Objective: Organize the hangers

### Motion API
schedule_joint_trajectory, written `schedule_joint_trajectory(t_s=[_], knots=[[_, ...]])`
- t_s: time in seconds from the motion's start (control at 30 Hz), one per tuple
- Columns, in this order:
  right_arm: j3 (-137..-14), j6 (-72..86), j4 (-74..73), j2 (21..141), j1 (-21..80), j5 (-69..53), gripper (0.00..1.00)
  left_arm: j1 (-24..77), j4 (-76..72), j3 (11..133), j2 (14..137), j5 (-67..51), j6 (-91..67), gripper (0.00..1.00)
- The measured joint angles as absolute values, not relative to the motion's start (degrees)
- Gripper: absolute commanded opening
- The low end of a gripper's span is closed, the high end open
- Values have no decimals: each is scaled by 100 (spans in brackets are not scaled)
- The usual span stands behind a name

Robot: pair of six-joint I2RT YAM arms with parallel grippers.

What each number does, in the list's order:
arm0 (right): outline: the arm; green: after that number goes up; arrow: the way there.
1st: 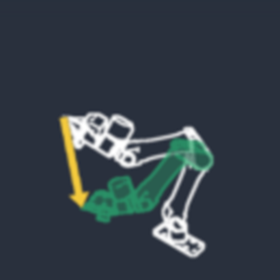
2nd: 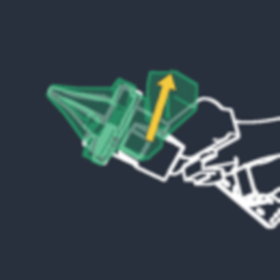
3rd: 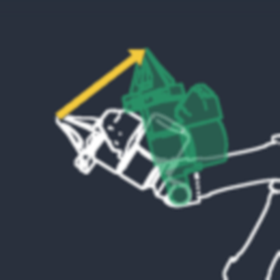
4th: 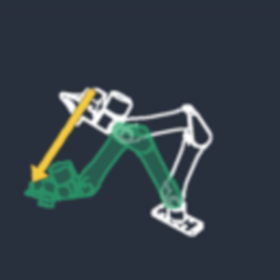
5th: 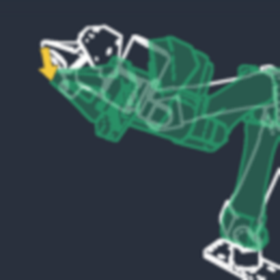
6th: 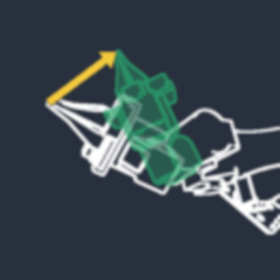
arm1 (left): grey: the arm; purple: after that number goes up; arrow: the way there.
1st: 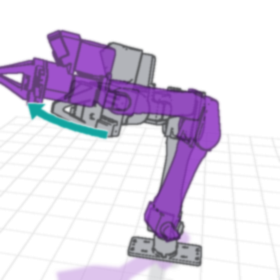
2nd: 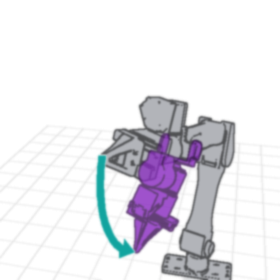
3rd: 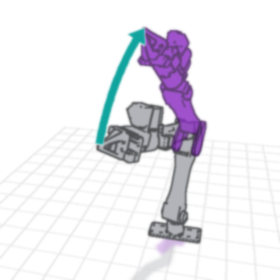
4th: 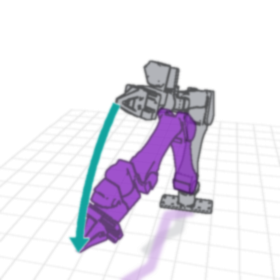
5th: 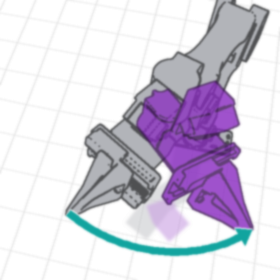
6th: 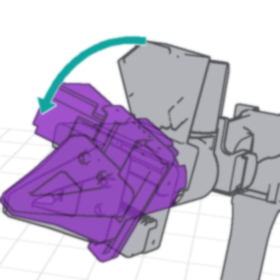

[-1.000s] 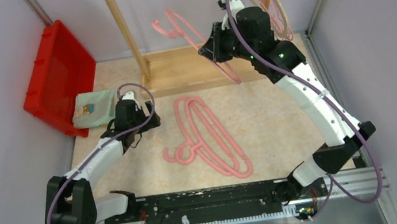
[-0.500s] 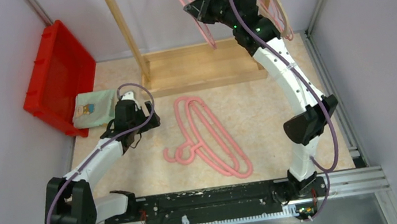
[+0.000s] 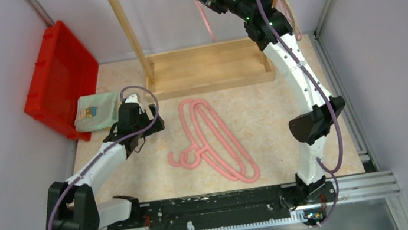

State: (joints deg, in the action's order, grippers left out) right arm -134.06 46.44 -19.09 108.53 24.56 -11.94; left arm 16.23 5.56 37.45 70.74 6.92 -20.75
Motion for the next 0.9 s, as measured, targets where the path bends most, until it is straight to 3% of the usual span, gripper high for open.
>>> schedule_joint_trajectory(t_s=[0.63, 0.83, 0.9], knots=[[-13010, 5975, -2206, 11006, 1957, -1551, 0, 1623, 563, 3739, 7109, 768, -2075, 99], [-12971, 5964, -2143, 11019, 1959, -1634, 53, 1623, 561, 3739, 7111, 805, -2073, 99], [-12934, 5828, -2187, 11019, 1944, -1573, 64, 1623, 558, 3739, 7116, 805, -2073, 99]])
